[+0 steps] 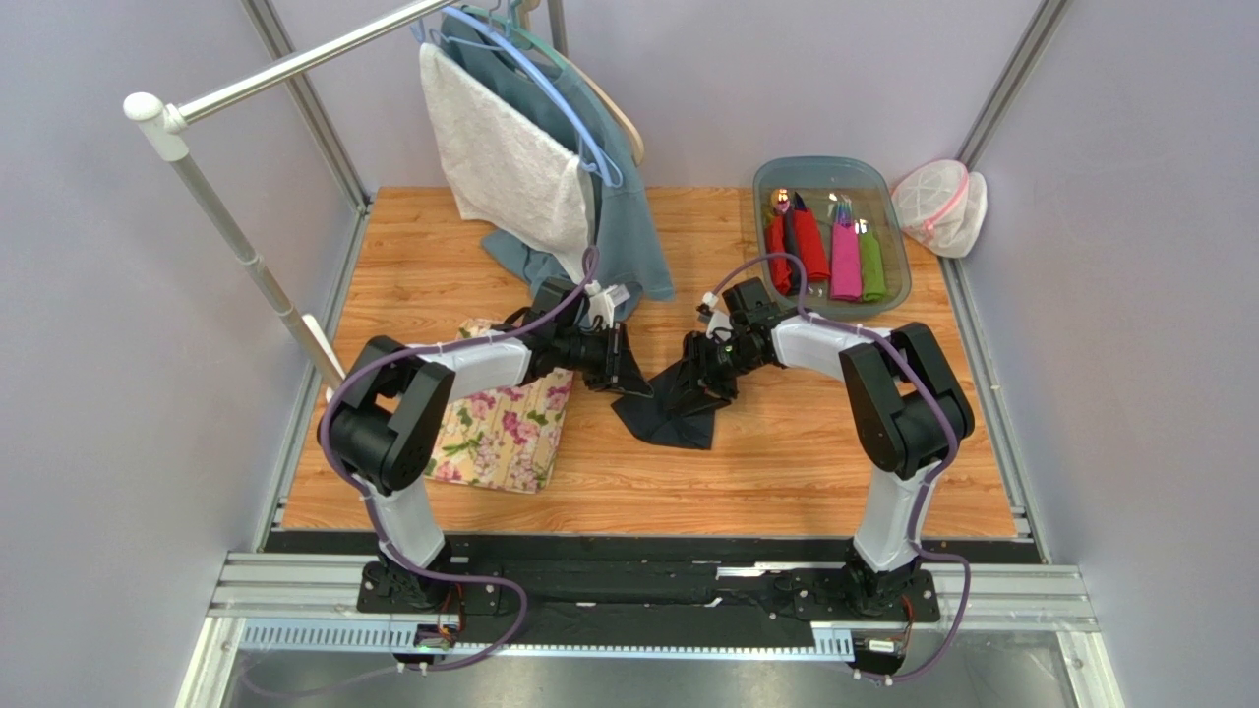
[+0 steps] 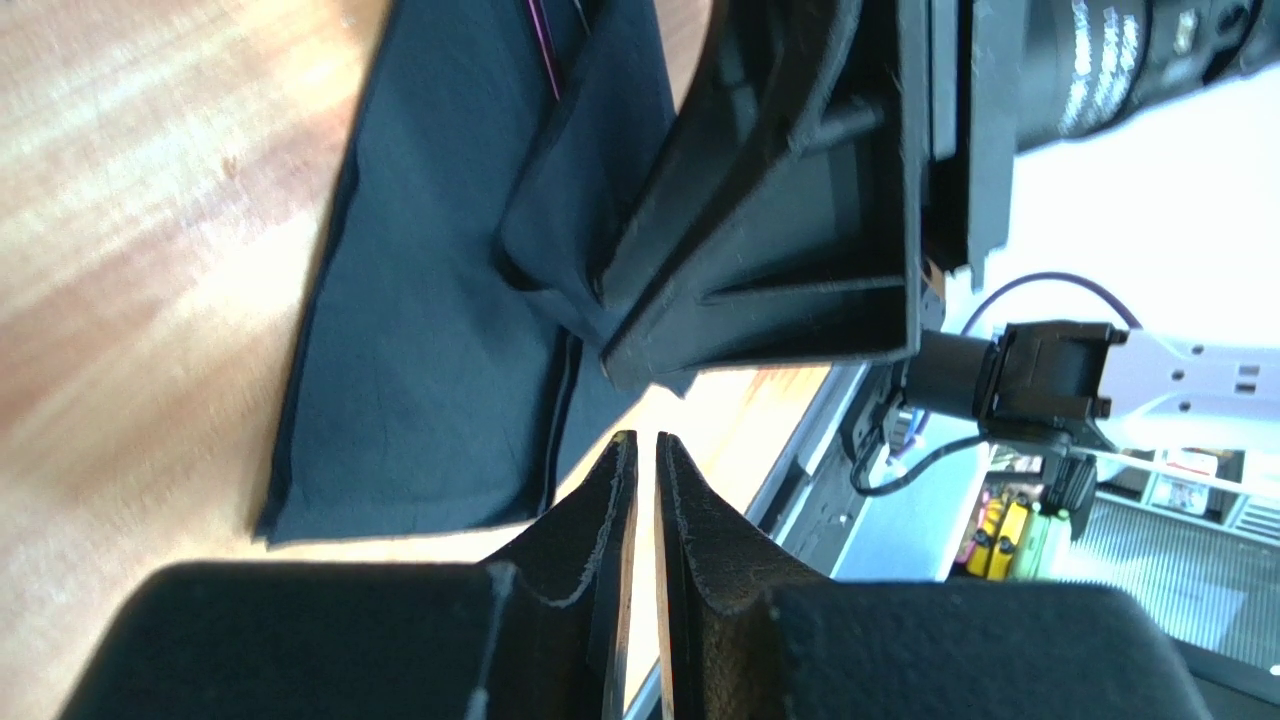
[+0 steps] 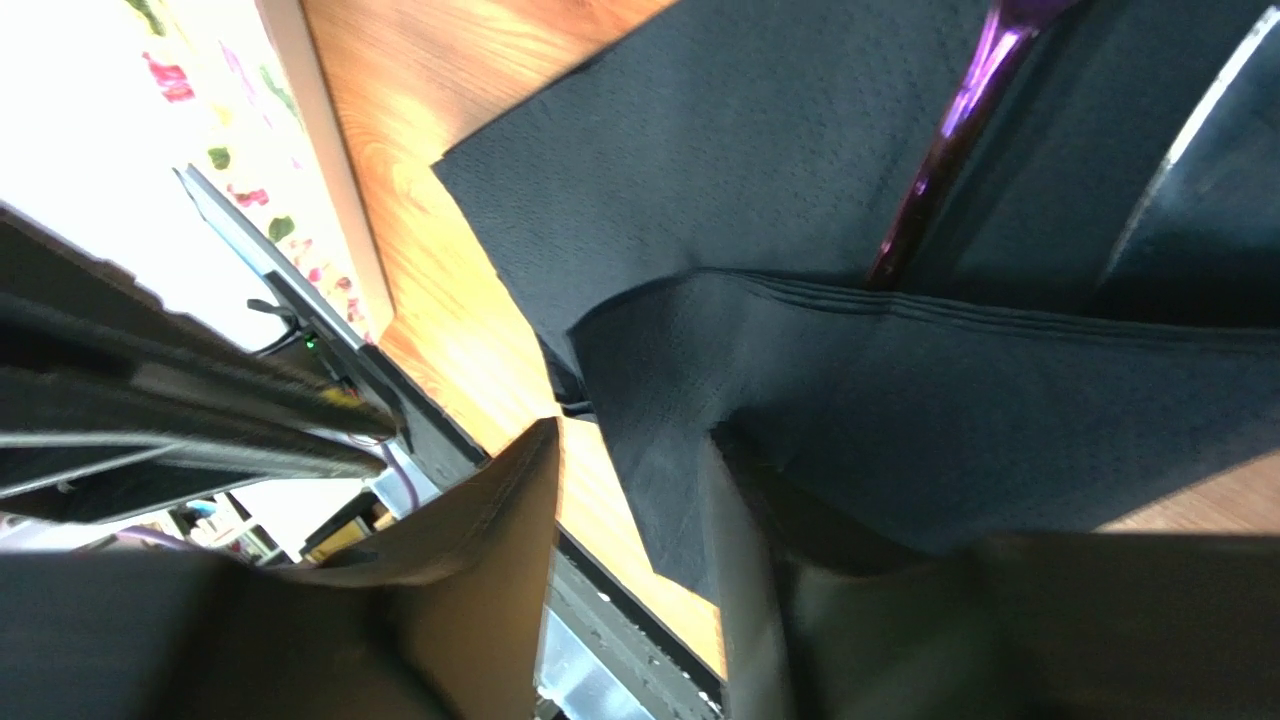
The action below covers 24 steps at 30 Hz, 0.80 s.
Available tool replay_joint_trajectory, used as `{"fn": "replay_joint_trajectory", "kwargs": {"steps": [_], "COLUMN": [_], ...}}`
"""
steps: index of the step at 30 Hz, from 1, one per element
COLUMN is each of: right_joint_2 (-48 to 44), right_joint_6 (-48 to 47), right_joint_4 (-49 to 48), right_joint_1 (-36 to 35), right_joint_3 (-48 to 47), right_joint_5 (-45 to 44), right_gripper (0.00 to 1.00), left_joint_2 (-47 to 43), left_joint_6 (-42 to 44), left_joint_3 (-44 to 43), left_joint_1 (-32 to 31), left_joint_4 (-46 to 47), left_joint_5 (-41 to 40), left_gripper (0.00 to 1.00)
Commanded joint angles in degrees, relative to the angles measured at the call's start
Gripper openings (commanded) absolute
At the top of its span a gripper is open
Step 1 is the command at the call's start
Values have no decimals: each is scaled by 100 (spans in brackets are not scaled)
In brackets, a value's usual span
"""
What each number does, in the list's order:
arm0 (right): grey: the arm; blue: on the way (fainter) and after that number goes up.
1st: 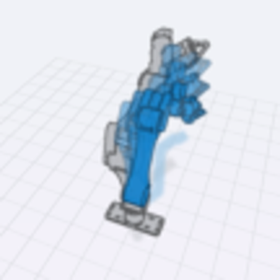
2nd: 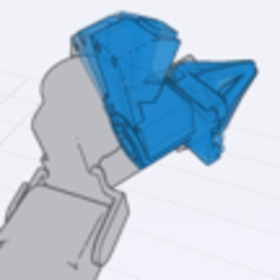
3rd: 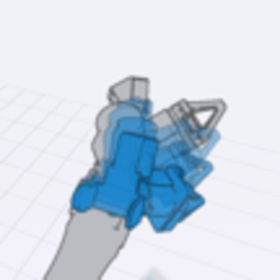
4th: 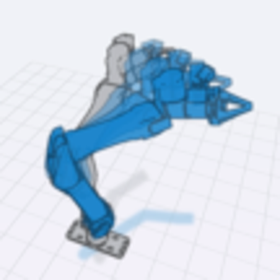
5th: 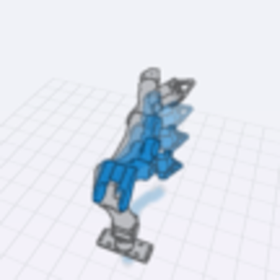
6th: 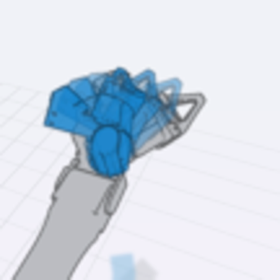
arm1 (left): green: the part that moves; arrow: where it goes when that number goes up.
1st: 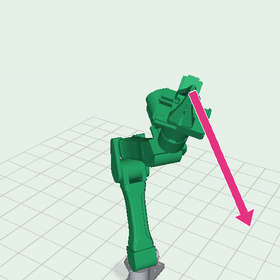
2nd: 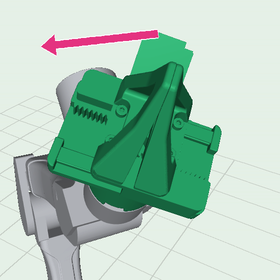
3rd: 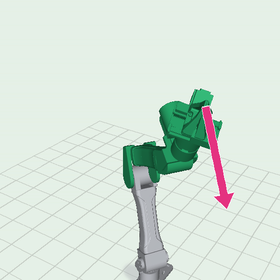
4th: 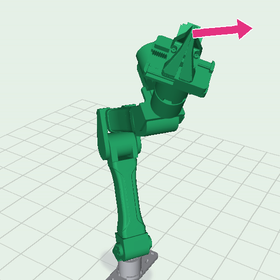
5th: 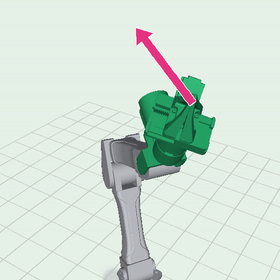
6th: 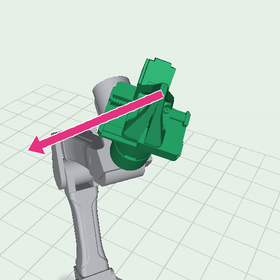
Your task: Place the utensils on the paper napkin and roll it up
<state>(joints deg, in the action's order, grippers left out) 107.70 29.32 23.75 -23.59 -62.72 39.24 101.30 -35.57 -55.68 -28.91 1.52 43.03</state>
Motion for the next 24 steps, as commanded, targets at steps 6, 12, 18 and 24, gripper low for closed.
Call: {"fn": "replay_joint_trajectory", "kwargs": {"steps": [6,12,18,24], "right_joint_2": [76,84,85,84], "right_joint_6": [12,-14,-32,-41], "right_joint_4": [-257,-248,-248,-309], "right_joint_1": [-22,-22,-14,-14], "right_joint_3": [-56,-47,-47,-39], "right_joint_5": [215,224,198,206], "right_gripper": [48,46,46,45], "left_joint_2": [470,856,1164,1366], "left_joint_6": [-161,-73,-55,50], "left_joint_3": [-654,-1067,-1208,-1279], "left_joint_1": [-106,-352,-414,-440], "left_joint_4": [112,-108,-301,-468], "left_joint_5": [22,-13,39,48], "left_gripper": [18,17,17,17]}}
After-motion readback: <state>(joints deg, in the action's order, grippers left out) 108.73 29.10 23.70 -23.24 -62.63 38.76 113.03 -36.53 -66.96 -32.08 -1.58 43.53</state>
